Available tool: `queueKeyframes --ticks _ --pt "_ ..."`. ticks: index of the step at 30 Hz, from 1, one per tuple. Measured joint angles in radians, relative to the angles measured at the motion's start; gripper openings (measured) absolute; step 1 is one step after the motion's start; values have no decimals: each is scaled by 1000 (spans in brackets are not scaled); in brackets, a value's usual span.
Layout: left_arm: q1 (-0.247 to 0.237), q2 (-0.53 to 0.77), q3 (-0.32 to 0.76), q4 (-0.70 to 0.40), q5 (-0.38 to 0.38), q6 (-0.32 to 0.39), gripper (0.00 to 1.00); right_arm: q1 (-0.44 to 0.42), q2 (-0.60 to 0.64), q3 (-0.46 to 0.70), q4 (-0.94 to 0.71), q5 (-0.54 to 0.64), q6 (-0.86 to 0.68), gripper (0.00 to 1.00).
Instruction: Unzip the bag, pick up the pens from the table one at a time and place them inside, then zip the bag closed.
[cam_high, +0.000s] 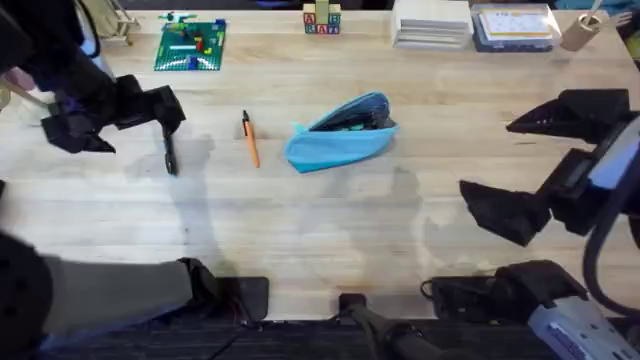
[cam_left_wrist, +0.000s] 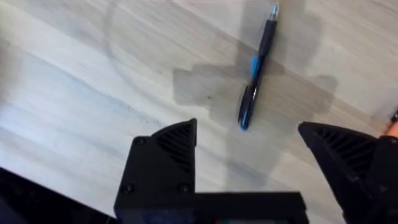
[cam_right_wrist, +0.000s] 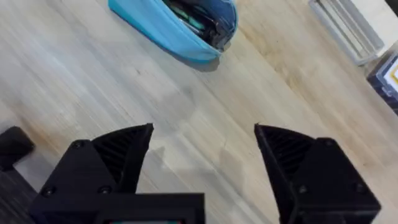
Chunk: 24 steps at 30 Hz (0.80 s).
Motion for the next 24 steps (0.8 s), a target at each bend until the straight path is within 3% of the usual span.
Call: queueKeyframes --ticks 13,24 --pt "0 195 0 117 15 86 994 0 0 0 0 0 0 996" --pt "4 272 0 163 111 167 993 0 0 0 0 0 3 997"
